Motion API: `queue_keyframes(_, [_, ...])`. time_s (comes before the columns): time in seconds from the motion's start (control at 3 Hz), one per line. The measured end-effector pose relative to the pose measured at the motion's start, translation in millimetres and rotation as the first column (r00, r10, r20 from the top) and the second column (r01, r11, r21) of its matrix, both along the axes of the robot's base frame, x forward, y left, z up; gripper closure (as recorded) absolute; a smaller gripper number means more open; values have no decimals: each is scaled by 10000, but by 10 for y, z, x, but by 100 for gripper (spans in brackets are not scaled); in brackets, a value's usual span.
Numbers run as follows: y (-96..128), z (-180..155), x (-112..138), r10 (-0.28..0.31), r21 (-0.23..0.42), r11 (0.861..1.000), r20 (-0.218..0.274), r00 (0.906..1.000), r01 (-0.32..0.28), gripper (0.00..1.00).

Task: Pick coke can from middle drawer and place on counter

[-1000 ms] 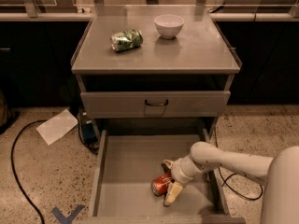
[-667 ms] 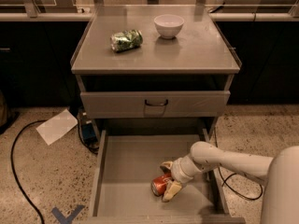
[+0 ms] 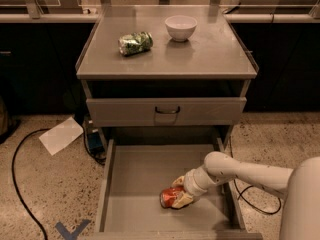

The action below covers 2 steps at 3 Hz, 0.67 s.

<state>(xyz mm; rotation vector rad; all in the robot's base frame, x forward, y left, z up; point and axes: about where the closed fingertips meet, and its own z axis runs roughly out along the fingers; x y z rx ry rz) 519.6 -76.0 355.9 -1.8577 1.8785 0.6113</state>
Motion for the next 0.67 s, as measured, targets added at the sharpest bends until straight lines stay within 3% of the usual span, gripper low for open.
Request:
queue_keyframes(0.33, [0,0,0,0,0,10000,0,10000,0,88])
queue_keyframes(0.67, [-34,245,-64,-213,109,9997,95,9997,212,100])
